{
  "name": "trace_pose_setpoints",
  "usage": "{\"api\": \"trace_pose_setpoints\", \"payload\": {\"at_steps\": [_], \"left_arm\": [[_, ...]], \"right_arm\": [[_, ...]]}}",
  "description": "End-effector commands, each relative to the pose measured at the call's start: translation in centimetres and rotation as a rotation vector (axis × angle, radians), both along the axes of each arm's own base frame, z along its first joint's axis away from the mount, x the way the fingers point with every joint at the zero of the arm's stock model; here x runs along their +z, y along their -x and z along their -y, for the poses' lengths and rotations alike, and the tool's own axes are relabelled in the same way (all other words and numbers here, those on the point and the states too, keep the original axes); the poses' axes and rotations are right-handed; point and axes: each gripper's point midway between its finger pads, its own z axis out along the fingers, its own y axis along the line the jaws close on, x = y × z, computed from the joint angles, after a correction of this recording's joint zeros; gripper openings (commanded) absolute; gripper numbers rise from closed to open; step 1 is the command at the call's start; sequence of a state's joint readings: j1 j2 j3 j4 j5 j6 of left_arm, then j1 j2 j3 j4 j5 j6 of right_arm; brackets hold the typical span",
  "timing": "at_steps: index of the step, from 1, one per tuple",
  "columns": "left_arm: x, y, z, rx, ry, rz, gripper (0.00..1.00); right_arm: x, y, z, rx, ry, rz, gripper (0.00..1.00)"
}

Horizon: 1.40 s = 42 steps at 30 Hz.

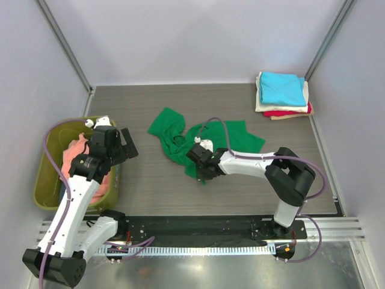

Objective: Fold and stack the t-shirts
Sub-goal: Flatten the tshirt out

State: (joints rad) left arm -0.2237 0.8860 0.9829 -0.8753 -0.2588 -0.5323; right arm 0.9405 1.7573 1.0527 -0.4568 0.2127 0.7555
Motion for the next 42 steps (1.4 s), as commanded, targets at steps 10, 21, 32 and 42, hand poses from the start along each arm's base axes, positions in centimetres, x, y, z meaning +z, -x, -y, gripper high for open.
{"api": "trace_pose_setpoints", "payload": {"at_steps": [10,21,32,42], "left_arm": [[0.0,-1.1,3.0,-0.083,0.150,0.010,0.97],[-5.3,-0.9,12.4,-0.247,0.289,-0.152,0.88],[-12.1,9.5,17.9,-0.558,0.321,-0.465,0.87],[-16.4,13.4,20.9,-0.672,0.275,-0.643,0.79]], "right_arm": [[15.6,-2.1,29.2,-0.655,0.199,0.436,0.01],[11.0,-2.8,25.0,-0.585,0.038,0.280,0.01],[10.9,-3.0,24.8,-0.573,0.018,0.288,0.01],[11.4,-3.0,25.2,-0.588,0.007,0.320,0.01]]}}
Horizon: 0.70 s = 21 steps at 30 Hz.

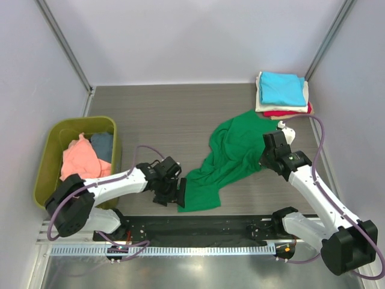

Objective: Fold and stack the t-shirts
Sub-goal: Flatten the tshirt out

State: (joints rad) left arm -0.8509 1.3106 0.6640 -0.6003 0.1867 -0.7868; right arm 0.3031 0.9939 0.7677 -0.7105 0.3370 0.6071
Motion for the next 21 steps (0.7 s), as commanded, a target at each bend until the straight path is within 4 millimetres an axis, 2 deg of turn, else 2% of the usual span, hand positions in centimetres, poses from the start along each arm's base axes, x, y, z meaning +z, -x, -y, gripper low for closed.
{"api": "trace_pose_setpoints", "payload": {"at_steps": [1,3,4,9,12,15,16,18,19,21], "left_arm": [[0.5,0.4,2.8,-0.052,0.069,-0.004,0.77],[-0.4,0.8,2.8,-0.054,0.026,-0.023,0.73],[-0.7,1.1,2.8,-0.062,0.012,-0.030,0.67],[-2.9,1.5,2.9,-0.067,-0.064,-0.039,0.51],[-3.8,1.5,3.4,-0.071,-0.077,-0.042,0.36],[-4.1,0.5,3.5,-0.057,-0.106,-0.006,0.05],[-3.7,0.1,3.5,-0.048,-0.112,0.012,0.00],[-2.0,-1.1,3.6,-0.020,-0.117,0.068,0.00],[0.0,-2.4,2.7,0.010,-0.133,0.156,0.00],[4.0,-4.6,2.9,0.051,-0.110,0.275,0.00]], "right_arm": [[1.3,-0.7,0.2,-0.014,-0.016,0.072,0.01],[1.3,-0.7,0.1,-0.011,-0.018,0.071,0.01],[1.3,-0.7,0.1,-0.012,-0.016,0.071,0.01],[1.5,-0.6,0.3,-0.017,-0.015,0.080,0.01],[1.7,-0.7,0.3,-0.019,-0.015,0.086,0.01],[1.6,-0.6,0.2,-0.014,-0.019,0.085,0.01],[1.7,-0.6,0.2,-0.014,-0.019,0.086,0.01],[2.4,-0.7,0.1,-0.014,-0.030,0.109,0.01],[3.8,-0.8,0.0,-0.014,-0.048,0.155,0.01],[5.6,-1.0,0.0,-0.020,-0.069,0.216,0.01]]}}
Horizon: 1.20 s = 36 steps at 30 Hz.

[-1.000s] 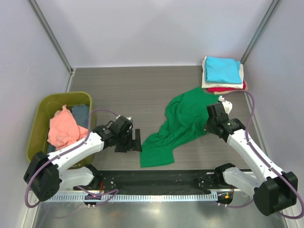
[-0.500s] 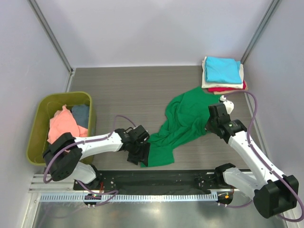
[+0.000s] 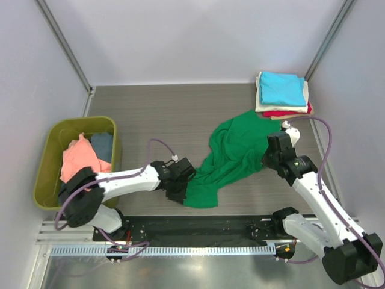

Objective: Fold and stack the t-shirts
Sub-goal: Flatten the tshirt out

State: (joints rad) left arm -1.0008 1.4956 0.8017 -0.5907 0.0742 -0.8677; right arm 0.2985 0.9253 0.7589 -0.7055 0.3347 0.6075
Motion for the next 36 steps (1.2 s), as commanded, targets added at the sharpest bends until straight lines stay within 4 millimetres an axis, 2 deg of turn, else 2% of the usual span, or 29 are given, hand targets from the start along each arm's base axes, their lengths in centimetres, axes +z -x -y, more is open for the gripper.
{"api": "trace_pose_setpoints", "payload": {"at_steps": [1,2,3,4,5,6,7,8,9,10,12,13,15,16,18,19,20,21,22,23,25,26,27,29,30,31,32,34,36], "left_arm": [[7.2,-5.4,-2.3,0.108,-0.047,0.321,0.00],[9.0,-6.0,-2.7,0.120,-0.041,0.366,0.00],[12.4,-7.3,-2.4,0.136,0.001,0.438,0.00],[14.6,-7.7,-3.5,0.154,0.003,0.493,0.00],[16.5,-8.1,-3.8,0.165,0.019,0.530,0.00],[19.6,-8.9,-3.8,0.176,0.058,0.585,0.00],[21.6,-9.1,-4.2,0.188,0.075,0.621,0.00],[23.2,-9.2,-5.4,0.209,0.058,0.659,0.00],[26.3,-9.6,-5.7,0.228,0.100,0.709,0.00],[27.4,-9.4,-6.5,0.236,0.087,0.727,0.00],[30.2,-9.9,-7.7,0.272,0.087,0.793,0.00],[32.6,-9.9,-8.4,0.282,0.103,0.832,0.00],[35.1,-10.3,-9.4,0.312,0.099,0.887,0.00],[37.7,-10.2,-10.1,0.325,0.128,0.928,0.00],[39.9,-10.2,-10.7,0.341,0.143,0.968,0.00],[41.1,-10.2,-11.3,0.355,0.151,0.992,0.00],[43.2,-9.9,-11.9,0.367,0.192,1.030,0.00],[44.3,-9.8,-12.2,0.371,0.211,1.048,0.00],[45.2,-9.7,-12.2,0.370,0.233,1.065,0.00],[46.7,-9.4,-12.5,0.349,0.259,1.100,0.00],[48.3,-9.1,-12.3,0.325,0.310,1.132,0.00],[49.0,-9.0,-12.4,0.307,0.317,1.151,0.00],[50.6,-8.6,-13.0,0.318,0.352,1.179,0.00],[51.8,-8.6,-13.1,0.312,0.360,1.200,0.00],[53.4,-8.2,-13.8,0.319,0.388,1.236,0.00],[54.0,-8.2,-14.0,0.323,0.393,1.252,0.00],[54.3,-8.7,-13.7,0.325,0.377,1.266,0.00],[55.6,-9.3,-14.2,0.343,0.353,1.322,0.00],[55.7,-11.1,-13.9,0.401,0.272,1.352,0.00]], "right_arm": [[6.1,-1.4,-0.1,-0.021,-0.058,0.202,0.01],[7.2,-1.5,0.0,-0.022,-0.064,0.232,0.01],[8.6,-1.5,0.1,-0.025,-0.073,0.270,0.01],[10.8,-1.6,0.0,-0.022,-0.088,0.317,0.01],[11.9,-1.7,0.0,-0.020,-0.092,0.337,0.01],[13.0,-1.7,-0.1,-0.017,-0.100,0.360,0.01],[15.1,-1.6,-0.2,-0.009,-0.116,0.397,0.01],[16.2,-1.5,-0.3,-0.006,-0.123,0.419,0.01],[17.1,-1.5,-0.3,0.002,-0.125,0.433,0.01],[19.1,-1.3,-0.4,0.010,-0.138,0.479,0.01],[21.1,-1.1,-0.4,0.020,-0.145,0.518,0.01],[23.2,-0.9,-0.3,0.031,-0.150,0.562,0.01],[25.3,-0.5,-0.3,0.041,-0.151,0.599,0.01],[27.7,-0.1,-0.1,0.043,-0.160,0.647,0.01],[29.9,0.7,0.1,0.055,-0.162,0.690,0.01],[32.0,1.6,0.3,0.055,-0.172,0.737,0.01],[33.0,2.2,0.5,0.059,-0.173,0.761,0.01],[33.8,2.8,0.7,0.061,-0.177,0.778,0.01],[35.4,3.8,1.0,0.063,-0.184,0.819,0.01],[36.2,4.4,1.1,0.066,-0.190,0.841,0.01],[37.5,5.7,1.1,0.087,-0.207,0.871,0.01],[37.9,6.1,1.0,0.097,-0.212,0.880,0.01],[38.2,6.5,0.7,0.118,-0.222,0.883,0.01],[39.0,7.4,0.7,0.135,-0.234,0.898,0.01],[39.1,7.4,0.5,0.142,-0.237,0.891,0.01],[39.6,7.7,0.4,0.153,-0.244,0.900,0.01],[39.7,7.6,0.3,0.158,-0.245,0.897,0.01],[39.2,6.1,-0.4,0.168,-0.239,0.849,0.01],[37.7,3.8,-1.0,0.163,-0.219,0.774,0.01]]}}
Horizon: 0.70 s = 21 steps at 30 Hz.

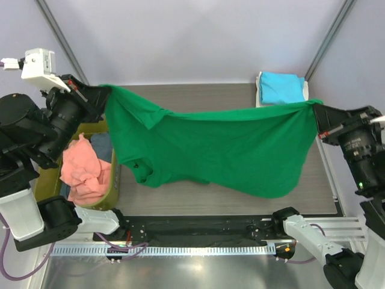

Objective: Fold and stack the t-shirts
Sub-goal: Flatten the tshirt out

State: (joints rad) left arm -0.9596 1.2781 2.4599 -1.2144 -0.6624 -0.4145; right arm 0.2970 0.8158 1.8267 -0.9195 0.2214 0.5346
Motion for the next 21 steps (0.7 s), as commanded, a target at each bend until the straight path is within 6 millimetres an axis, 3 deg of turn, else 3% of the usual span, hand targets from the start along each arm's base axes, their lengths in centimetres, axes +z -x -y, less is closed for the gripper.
{"api": "trace_pose_setpoints", "payload": {"at_steps": [1,2,3,4,5,6,7,8,9,10,11,12,13,14,15,16,17,18,19,20,21], "left_arm": [[0.7,-3.3,0.4,0.149,-0.109,0.048,0.01],[0.6,-4.1,0.5,0.187,-0.130,0.044,0.01],[-0.6,-6.1,2.1,0.217,-0.188,0.016,0.02],[-1.3,-7.1,3.0,0.196,-0.203,-0.006,0.03],[-2.0,-9.3,1.7,0.235,-0.196,-0.037,0.04],[-3.6,-11.4,2.2,0.221,-0.201,-0.087,0.04],[-7.2,-14.5,5.1,0.111,-0.227,-0.187,0.05],[-10.0,-18.2,2.9,0.179,-0.210,-0.278,0.05],[-12.6,-20.6,2.7,0.178,-0.206,-0.351,0.03],[-19.2,-25.3,3.6,0.162,-0.225,-0.507,0.02],[-21.1,-28.1,1.1,0.214,-0.159,-0.561,0.01],[-29.4,-30.7,1.9,0.162,-0.154,-0.776,0.04],[-30.3,-31.7,0.7,0.194,-0.135,-0.796,0.10],[-31.3,-32.0,1.4,0.107,-0.068,-0.837,0.18],[-33.5,-32.1,1.7,0.094,-0.100,-0.876,0.39],[-34.3,-32.0,1.4,0.112,-0.131,-0.885,0.47],[-32.9,-31.5,1.3,0.140,-0.160,-0.843,0.54],[-34.8,-31.5,1.6,0.132,-0.169,-0.862,0.64],[-34.4,-31.2,1.7,0.130,-0.164,-0.845,0.67],[-32.5,-30.5,1.3,0.147,-0.159,-0.804,0.69],[-32.2,-30.2,1.1,0.155,-0.162,-0.803,0.69]], "right_arm": [[-4.2,-6.7,-2.2,0.012,0.079,-0.206,0.01],[-5.4,-8.2,-2.4,-0.003,0.094,-0.250,0.01],[-6.4,-9.6,-2.5,-0.019,0.106,-0.290,0.01],[-9.2,-12.6,-2.9,-0.043,0.135,-0.384,0.01],[-10.3,-14.0,-2.1,-0.110,0.155,-0.418,0.01],[-11.9,-15.6,-2.0,-0.140,0.176,-0.465,0.01],[-13.4,-17.2,-2.0,-0.163,0.192,-0.497,0.01],[-16.7,-19.9,-2.0,-0.195,0.235,-0.589,0.01],[-18.6,-21.5,-1.7,-0.229,0.249,-0.629,0.01],[-20.4,-22.9,-0.9,-0.245,0.246,-0.672,0.01],[-24.7,-25.4,-1.1,-0.228,0.262,-0.773,0.15],[-25.9,-26.7,-1.5,-0.178,0.215,-0.800,0.42],[-27.4,-27.6,-2.3,-0.137,0.218,-0.842,0.67],[-28.1,-28.1,-2.6,-0.122,0.222,-0.870,0.86],[-28.5,-28.5,-2.6,-0.135,0.246,-0.882,0.91],[-28.2,-28.6,-2.6,-0.139,0.252,-0.866,0.94],[-28.0,-28.5,-2.8,-0.137,0.255,-0.849,0.98],[-27.5,-28.3,-2.9,-0.127,0.243,-0.818,0.99],[-27.4,-28.2,-3.2,-0.114,0.235,-0.807,1.00],[-27.5,-27.9,-3.6,-0.092,0.231,-0.805,1.00],[-27.4,-28.0,-4.2,-0.071,0.226,-0.787,1.00]]}}
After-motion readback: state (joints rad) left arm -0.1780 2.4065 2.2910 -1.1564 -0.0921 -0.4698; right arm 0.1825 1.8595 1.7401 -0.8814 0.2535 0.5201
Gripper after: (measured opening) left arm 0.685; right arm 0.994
